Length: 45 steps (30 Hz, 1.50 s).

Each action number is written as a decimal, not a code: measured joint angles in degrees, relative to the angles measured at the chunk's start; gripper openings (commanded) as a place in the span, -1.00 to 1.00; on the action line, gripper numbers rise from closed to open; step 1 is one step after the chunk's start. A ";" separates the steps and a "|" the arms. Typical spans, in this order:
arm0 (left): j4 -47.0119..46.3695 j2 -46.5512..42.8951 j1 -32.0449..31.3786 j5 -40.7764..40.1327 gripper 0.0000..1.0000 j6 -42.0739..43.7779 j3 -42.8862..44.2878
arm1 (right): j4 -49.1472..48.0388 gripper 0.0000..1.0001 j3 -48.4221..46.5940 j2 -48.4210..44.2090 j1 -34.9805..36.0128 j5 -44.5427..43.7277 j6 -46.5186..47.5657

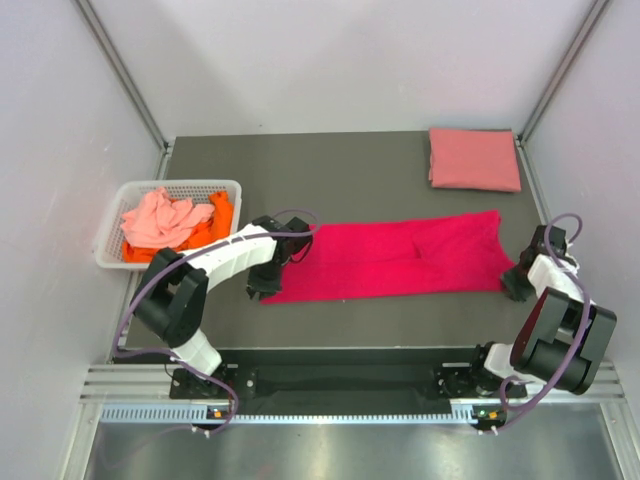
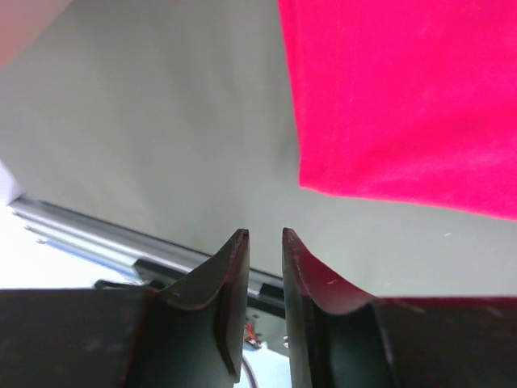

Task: Fold and stack the t-shirts
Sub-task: Fold the tshirt

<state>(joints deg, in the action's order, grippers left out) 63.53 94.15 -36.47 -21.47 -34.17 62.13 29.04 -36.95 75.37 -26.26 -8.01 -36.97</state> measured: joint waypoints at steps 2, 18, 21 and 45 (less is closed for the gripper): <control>1.07 0.00 -0.61 -0.76 -0.39 -0.09 0.04 | 2.36 -0.32 -1.22 -0.07 0.02 -0.59 0.04; -6.32 16.04 5.86 6.51 -0.27 18.10 40.57 | 1.68 -0.31 -22.25 7.34 7.43 9.07 6.38; -8.26 20.28 11.87 9.68 -0.24 21.81 41.35 | 1.16 -0.32 -22.86 8.22 10.27 10.43 7.08; -9.77 33.88 18.84 11.37 -0.01 38.21 44.22 | 0.15 -0.32 -23.17 9.18 12.66 14.19 9.99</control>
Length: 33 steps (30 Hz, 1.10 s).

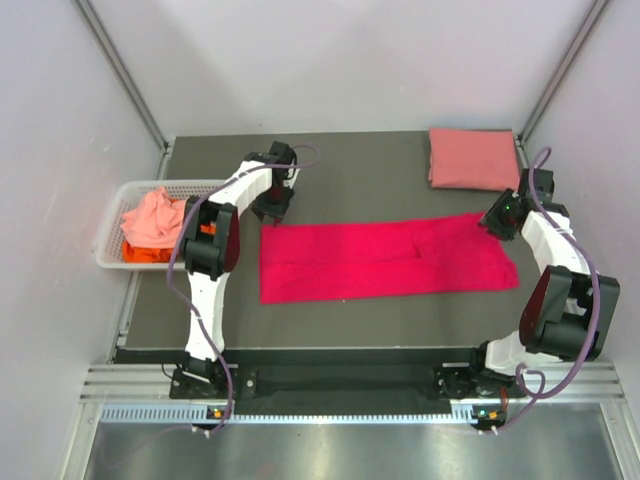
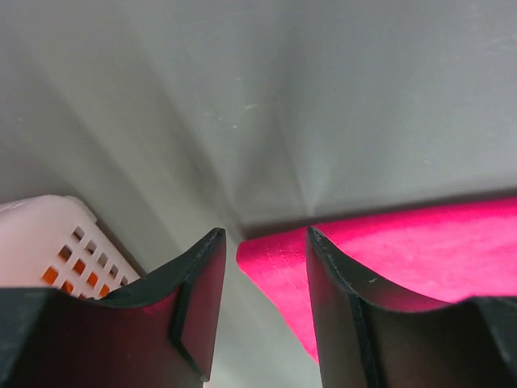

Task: Fold and stack the t-shirts
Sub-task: Fold the tshirt

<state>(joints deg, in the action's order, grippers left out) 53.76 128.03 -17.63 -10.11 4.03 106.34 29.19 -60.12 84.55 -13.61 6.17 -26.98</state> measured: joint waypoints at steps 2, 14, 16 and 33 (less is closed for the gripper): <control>0.11 0.63 0.09 -0.04 -0.03 0.20 0.02 | 0.00 -0.32 0.00 0.00 0.00 0.00 0.00; 1.33 1.88 -0.13 -3.30 -1.00 -1.09 0.48 | -0.70 -0.29 -0.26 0.59 0.07 -1.33 -0.85; 2.25 1.88 -0.15 -4.70 -1.00 -2.56 0.59 | -1.38 -0.28 -1.25 2.12 0.35 -2.58 -1.73; 3.28 -4.70 -0.61 -6.93 -1.00 -8.02 -4.85 | 3.91 -0.33 -25.57 29.14 7.10 -17.99 -13.09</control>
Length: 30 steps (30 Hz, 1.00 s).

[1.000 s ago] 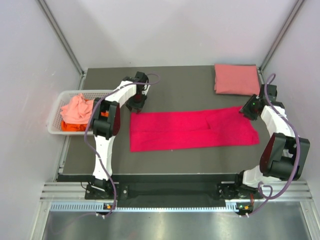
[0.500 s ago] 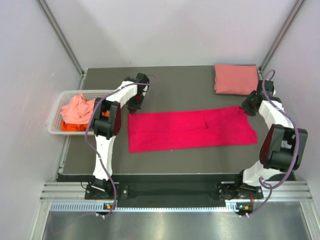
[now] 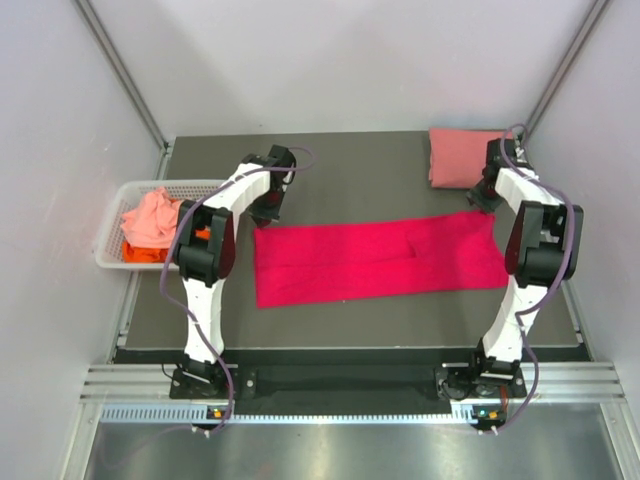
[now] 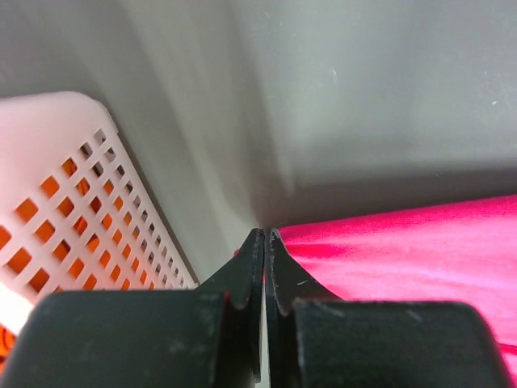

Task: Fold and stack the t-shirts
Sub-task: Fold the tshirt

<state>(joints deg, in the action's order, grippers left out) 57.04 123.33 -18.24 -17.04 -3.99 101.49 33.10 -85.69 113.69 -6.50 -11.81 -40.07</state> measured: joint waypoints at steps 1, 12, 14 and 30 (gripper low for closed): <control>0.02 -0.20 -0.04 -0.02 -1.00 -0.20 -0.07 | 0.76 -0.33 -0.61 0.50 0.00 -0.72 -0.59; 0.09 -0.28 -0.72 -0.63 -1.00 -0.63 -0.81 | 8.52 -0.34 -6.36 5.99 0.02 -6.16 -4.66; 0.13 -0.28 -0.90 -0.72 -1.00 -0.66 -0.81 | 8.70 -0.34 -6.36 6.64 0.02 -6.84 -5.16; 0.20 -0.61 -1.70 -2.64 -1.00 -2.08 -3.50 | 9.33 -0.37 -8.28 8.35 0.48 -8.09 -5.14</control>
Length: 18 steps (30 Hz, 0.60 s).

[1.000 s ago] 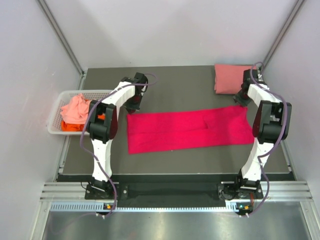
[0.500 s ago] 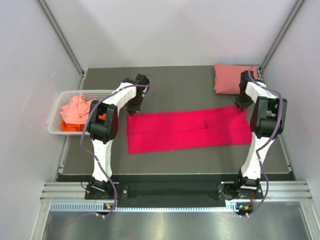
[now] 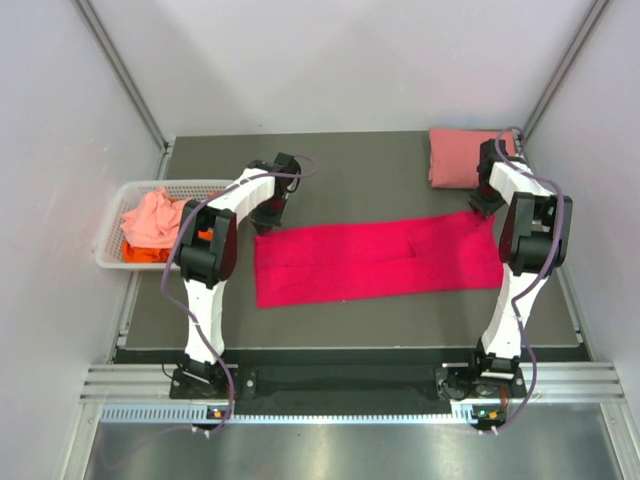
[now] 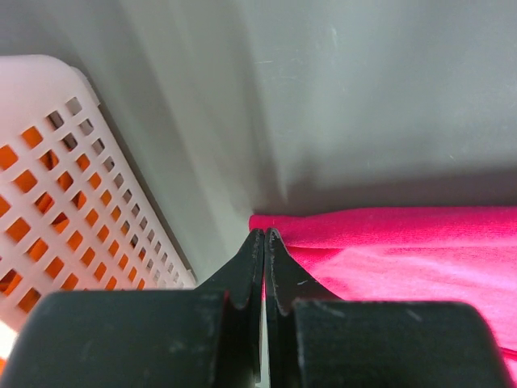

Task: Fold and stack the t-shirts
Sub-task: Fold the tshirt

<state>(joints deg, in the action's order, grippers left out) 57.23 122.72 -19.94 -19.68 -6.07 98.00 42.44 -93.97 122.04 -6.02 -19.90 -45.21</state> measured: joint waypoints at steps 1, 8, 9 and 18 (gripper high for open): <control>0.00 -0.09 0.00 -0.20 -1.00 -0.07 0.00 | 0.00 -0.37 0.00 -0.02 0.02 0.00 0.00; 0.02 -0.37 0.00 -0.79 -1.00 -0.31 -0.07 | 0.17 -0.35 -1.05 -0.07 0.02 -0.02 -0.09; 0.02 -0.37 0.00 -0.81 -1.00 -0.33 -0.09 | 0.26 -0.36 -1.31 -0.07 0.02 0.00 -0.13; 0.02 -0.37 0.00 -0.81 -1.00 -0.33 -0.09 | 0.57 -0.34 -2.71 0.07 0.02 -0.02 -0.48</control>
<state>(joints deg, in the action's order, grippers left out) 57.25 122.34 -19.94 -20.49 -6.39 97.91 43.00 -96.68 122.10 -6.00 -19.92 -45.69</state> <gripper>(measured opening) 0.011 0.328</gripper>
